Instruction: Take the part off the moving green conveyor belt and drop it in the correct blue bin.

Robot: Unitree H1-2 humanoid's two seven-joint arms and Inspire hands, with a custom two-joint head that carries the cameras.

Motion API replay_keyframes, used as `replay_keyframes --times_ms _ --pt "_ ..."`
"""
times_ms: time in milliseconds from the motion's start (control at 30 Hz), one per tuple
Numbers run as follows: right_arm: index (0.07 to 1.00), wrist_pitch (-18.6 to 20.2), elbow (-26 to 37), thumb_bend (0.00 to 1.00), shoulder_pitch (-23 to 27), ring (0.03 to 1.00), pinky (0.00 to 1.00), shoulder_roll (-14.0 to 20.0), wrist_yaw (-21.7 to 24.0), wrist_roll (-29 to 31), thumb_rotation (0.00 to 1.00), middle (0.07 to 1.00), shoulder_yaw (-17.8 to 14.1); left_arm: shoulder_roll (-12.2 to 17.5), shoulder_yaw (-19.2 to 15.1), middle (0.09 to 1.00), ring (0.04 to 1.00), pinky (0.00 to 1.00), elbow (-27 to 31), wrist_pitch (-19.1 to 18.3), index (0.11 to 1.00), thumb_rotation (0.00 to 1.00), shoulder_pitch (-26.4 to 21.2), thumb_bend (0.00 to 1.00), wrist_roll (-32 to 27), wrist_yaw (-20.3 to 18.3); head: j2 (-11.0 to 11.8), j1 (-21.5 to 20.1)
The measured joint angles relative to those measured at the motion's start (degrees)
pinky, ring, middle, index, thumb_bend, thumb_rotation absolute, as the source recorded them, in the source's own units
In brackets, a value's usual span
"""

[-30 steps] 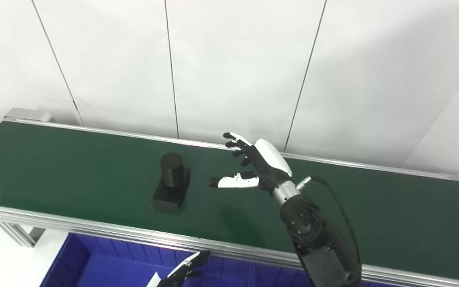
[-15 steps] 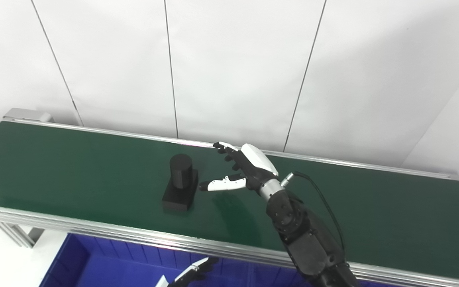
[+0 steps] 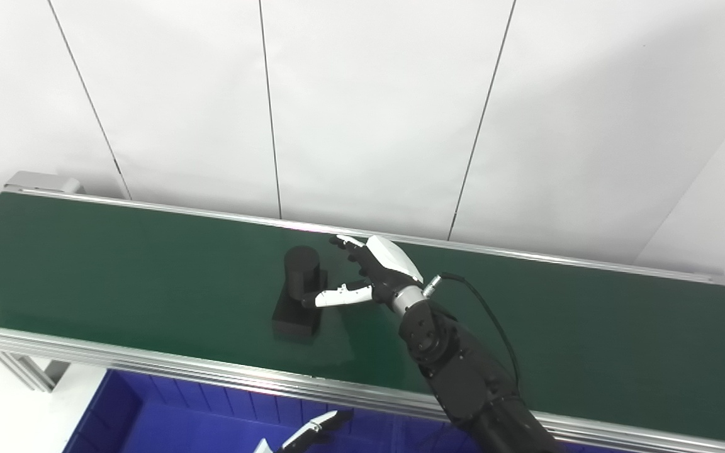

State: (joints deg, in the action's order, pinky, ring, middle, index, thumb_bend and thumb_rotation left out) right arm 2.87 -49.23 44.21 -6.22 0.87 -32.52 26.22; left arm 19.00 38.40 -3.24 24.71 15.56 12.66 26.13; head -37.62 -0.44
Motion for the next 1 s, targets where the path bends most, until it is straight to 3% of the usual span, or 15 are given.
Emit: replay_keyframes --times_ms 300,433,633,800,833,1000 --pt "0.902 -2.9 -7.5 0.96 3.0 0.835 0.71 -2.8 -2.3 0.2 0.57 0.885 1.1 -0.1 0.6 0.889 0.858 0.79 0.5 0.0 0.851 0.32 0.7 0.93 1.2 0.6 -0.5 0.7" --pt "0.895 -4.4 -10.5 0.92 3.8 0.821 0.69 -3.8 -4.2 0.3 0.52 0.873 1.2 -0.1 0.9 0.891 0.862 0.8 0.6 0.0 0.851 0.33 1.2 0.93 1.9 0.8 -0.7 0.6" --pt "0.847 -7.6 -15.6 0.8 4.4 0.772 0.64 -4.5 -8.9 0.5 0.36 0.834 1.1 -0.1 1.0 0.891 0.87 0.81 1.6 0.0 0.852 0.35 1.8 0.94 2.2 1.1 -1.1 0.8" --pt "0.754 -11.0 -19.3 0.66 4.6 0.625 0.54 -5.4 -13.7 0.8 0.09 0.717 1.0 -0.4 0.8 0.889 0.868 0.81 2.5 0.0 0.852 0.35 2.1 0.95 2.2 0.9 -1.5 1.1" --pt "0.592 -11.3 -19.6 0.55 4.6 0.514 0.46 -5.6 -14.4 0.8 0.02 0.521 1.1 -0.4 0.8 0.89 0.87 0.81 2.5 0.0 0.852 0.35 2.1 0.95 2.2 0.9 -1.5 1.1" --pt "0.537 -13.3 -21.6 0.51 4.6 0.414 0.45 -6.3 -21.4 0.1 0.0 0.509 1.5 -0.5 0.3 0.893 0.87 0.81 2.5 0.0 0.854 0.34 2.4 0.94 2.2 0.3 -1.5 0.9"
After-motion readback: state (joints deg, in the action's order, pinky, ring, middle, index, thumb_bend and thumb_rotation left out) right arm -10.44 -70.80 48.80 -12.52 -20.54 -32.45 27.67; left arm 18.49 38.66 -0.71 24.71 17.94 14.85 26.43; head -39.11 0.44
